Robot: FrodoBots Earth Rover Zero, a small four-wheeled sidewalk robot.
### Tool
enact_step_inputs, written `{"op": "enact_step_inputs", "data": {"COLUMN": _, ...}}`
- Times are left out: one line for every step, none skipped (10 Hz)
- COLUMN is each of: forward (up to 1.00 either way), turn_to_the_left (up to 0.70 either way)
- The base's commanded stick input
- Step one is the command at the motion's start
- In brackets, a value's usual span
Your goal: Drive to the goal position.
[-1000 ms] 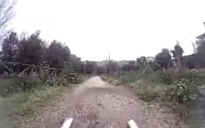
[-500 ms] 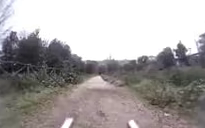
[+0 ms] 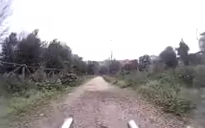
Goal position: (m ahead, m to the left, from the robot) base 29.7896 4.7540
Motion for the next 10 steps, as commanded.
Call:
{"op": "enact_step_inputs", "data": {"forward": 0.7, "turn_to_the_left": 0.0}}
{"op": "enact_step_inputs", "data": {"forward": 0.7, "turn_to_the_left": 0.0}}
{"op": "enact_step_inputs", "data": {"forward": 0.7, "turn_to_the_left": 0.0}}
{"op": "enact_step_inputs", "data": {"forward": 0.7, "turn_to_the_left": 0.0}}
{"op": "enact_step_inputs", "data": {"forward": 0.7, "turn_to_the_left": 0.0}}
{"op": "enact_step_inputs", "data": {"forward": 0.7, "turn_to_the_left": 0.0}}
{"op": "enact_step_inputs", "data": {"forward": 0.7, "turn_to_the_left": 0.0}}
{"op": "enact_step_inputs", "data": {"forward": 0.7, "turn_to_the_left": 0.0}}
{"op": "enact_step_inputs", "data": {"forward": 0.7, "turn_to_the_left": 0.0}}
{"op": "enact_step_inputs", "data": {"forward": 0.7, "turn_to_the_left": 0.0}}
